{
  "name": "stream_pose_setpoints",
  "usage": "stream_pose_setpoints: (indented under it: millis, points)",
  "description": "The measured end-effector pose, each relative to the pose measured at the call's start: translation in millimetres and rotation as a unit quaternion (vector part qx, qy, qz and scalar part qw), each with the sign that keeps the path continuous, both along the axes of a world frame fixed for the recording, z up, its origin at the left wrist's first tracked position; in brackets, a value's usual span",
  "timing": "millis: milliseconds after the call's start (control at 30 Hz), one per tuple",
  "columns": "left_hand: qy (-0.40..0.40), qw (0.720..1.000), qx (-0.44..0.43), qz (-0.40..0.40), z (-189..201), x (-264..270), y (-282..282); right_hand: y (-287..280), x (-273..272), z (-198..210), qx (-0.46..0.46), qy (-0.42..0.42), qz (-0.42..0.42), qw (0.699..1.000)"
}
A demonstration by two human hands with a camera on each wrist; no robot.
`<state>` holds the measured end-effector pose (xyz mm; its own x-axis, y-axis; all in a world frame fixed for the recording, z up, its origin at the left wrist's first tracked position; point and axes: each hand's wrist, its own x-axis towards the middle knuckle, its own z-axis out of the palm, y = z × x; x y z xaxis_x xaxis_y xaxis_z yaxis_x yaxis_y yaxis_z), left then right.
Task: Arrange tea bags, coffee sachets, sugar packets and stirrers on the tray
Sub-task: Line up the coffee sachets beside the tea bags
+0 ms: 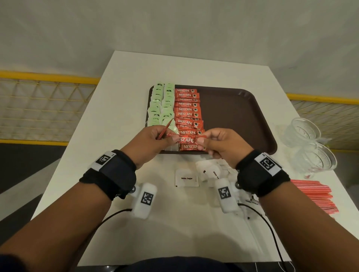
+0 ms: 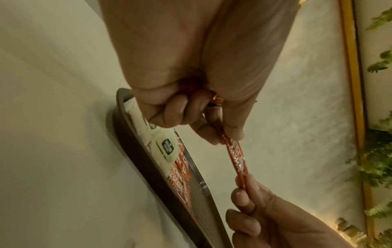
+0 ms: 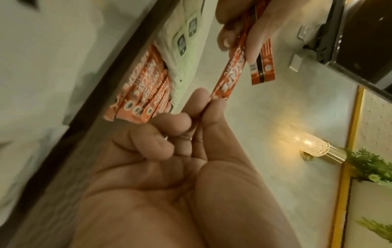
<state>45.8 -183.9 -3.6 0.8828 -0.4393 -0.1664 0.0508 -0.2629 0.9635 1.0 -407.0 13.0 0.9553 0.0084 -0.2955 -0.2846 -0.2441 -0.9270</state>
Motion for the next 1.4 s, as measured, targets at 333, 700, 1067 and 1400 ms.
stream_pose_setpoints:
  millis: [333,700,1067,1400]
  points:
    - [0.09,0.989,-0.029,0.113,-2.4,15.9,19.1,-14.4,59.0,-9.4,-0.109,0.128,-0.113,0.979]
    - [0.133,0.982,-0.049,0.125,-3.2,25.8,24.5,-0.9,94.2,-7.9,-0.312,0.163,-0.021,0.936]
    - [-0.013,0.997,0.072,0.024,-8.5,36.2,21.1,-4.8,97.4,-9.7,-0.359,0.047,-0.031,0.932]
    - [-0.055,0.996,0.073,0.0,-3.0,36.6,1.2,20.6,68.8,19.9,-0.176,-0.021,0.091,0.98]
